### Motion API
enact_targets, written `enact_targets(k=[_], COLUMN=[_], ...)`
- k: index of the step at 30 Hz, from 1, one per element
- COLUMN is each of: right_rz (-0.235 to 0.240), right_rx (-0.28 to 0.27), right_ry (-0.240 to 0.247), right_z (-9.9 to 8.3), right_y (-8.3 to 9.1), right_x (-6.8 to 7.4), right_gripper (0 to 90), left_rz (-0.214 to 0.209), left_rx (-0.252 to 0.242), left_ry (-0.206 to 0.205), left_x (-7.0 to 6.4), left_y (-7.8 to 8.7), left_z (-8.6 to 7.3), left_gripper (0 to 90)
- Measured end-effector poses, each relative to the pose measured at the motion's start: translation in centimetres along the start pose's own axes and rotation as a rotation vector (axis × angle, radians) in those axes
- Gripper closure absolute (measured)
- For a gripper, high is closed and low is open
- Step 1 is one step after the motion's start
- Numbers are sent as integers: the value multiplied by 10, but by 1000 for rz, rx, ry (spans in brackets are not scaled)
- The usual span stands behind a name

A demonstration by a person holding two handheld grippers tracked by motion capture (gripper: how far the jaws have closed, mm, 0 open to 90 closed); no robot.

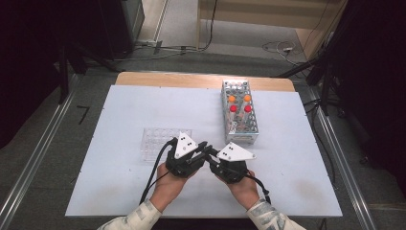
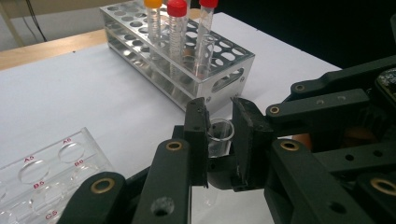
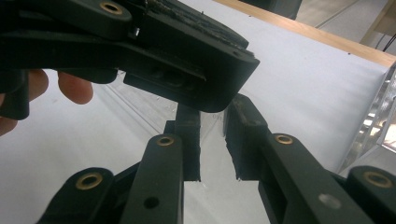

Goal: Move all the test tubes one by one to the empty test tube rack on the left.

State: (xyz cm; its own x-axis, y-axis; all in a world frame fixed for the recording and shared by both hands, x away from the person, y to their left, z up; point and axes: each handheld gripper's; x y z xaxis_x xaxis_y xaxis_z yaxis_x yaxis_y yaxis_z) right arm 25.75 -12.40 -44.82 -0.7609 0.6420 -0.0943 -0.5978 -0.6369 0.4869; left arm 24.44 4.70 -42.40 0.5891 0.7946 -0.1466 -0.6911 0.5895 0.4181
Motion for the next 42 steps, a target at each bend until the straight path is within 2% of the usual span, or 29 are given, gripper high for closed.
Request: enact_targets(k=[4, 6, 9, 13, 18, 30, 35, 39, 42], right_rz=[3, 7, 26, 57, 68, 70, 65, 63, 57], right_rx=[-2, -1, 10, 19, 34, 36, 39, 38, 40], right_ry=[-4, -6, -19, -37, -40, -44, -48, -46, -53], right_z=[0, 0, 0, 1, 1, 1, 0, -1, -1], right_y=[0, 0, -1, -1, -2, 1, 2, 3, 4], right_x=[0, -1, -2, -3, -3, -5, -6, -7, -9], right_gripper=[726, 697, 532, 365, 271, 250, 250, 250, 250], left_rz=[-4, -5, -8, -12, -17, -9, -1, 22, 56], left_rx=[-2, -5, -9, -18, -27, -54, -76, -102, -119], left_ry=[7, 12, 20, 37, 45, 64, 70, 70, 75], left_x=[1, 1, 3, 6, 8, 17, 22, 27, 35], left_y=[0, 1, 3, 6, 10, 21, 30, 39, 48], left_z=[0, 1, 1, 3, 6, 12, 16, 20, 24], left_gripper=[768, 768, 768, 769, 768, 768, 768, 768, 768])
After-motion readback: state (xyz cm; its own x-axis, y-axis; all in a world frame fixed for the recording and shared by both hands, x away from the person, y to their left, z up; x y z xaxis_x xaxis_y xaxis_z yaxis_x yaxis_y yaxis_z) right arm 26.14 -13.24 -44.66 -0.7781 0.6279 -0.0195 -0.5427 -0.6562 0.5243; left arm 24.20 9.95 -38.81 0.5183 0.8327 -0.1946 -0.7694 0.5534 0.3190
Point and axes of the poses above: each handheld gripper's, and its own axes: y roughly backward along the jaws, z roughly out of its top, x roughly to its left, and after that the axes turned 3 degrees about y, right-handed
